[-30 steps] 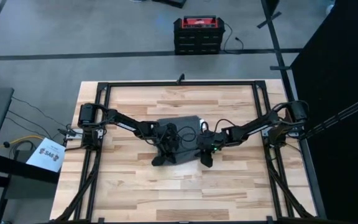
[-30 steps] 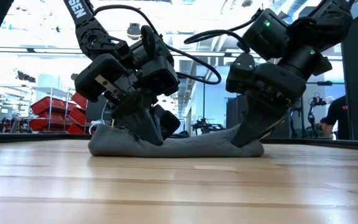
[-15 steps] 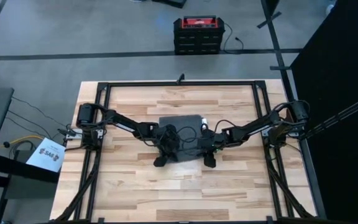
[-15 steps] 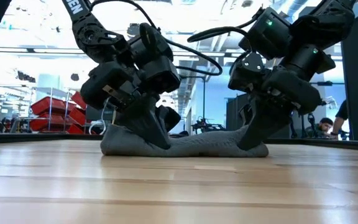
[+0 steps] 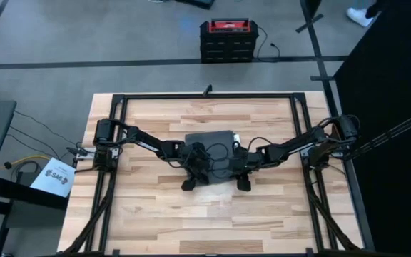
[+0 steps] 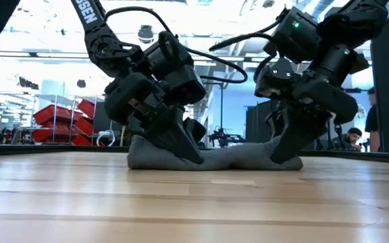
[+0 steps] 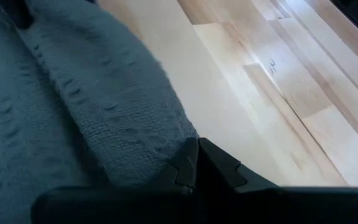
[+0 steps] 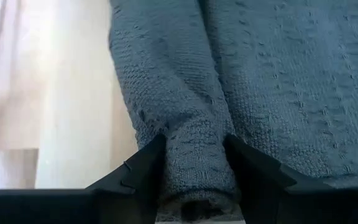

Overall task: Roll towel
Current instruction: Roll the gray towel

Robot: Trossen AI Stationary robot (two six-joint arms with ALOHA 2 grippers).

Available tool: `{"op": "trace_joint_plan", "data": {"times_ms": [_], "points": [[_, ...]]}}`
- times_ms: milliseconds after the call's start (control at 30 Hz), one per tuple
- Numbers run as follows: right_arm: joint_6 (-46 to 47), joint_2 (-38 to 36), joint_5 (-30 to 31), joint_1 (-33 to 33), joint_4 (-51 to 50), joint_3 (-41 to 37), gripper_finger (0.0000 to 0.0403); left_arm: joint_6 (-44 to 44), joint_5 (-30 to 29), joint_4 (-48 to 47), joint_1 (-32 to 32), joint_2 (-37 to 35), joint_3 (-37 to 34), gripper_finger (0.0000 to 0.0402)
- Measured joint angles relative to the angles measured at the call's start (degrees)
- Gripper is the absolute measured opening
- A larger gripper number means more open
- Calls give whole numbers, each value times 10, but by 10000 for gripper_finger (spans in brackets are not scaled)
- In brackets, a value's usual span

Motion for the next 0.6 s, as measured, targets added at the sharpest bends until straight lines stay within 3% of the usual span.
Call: {"op": "trace_joint_plan", "data": {"times_ms": [600], "points": [[-4,-44,6,-5,-81,1,168,0,-9,15,-1,1,0,0]]}}
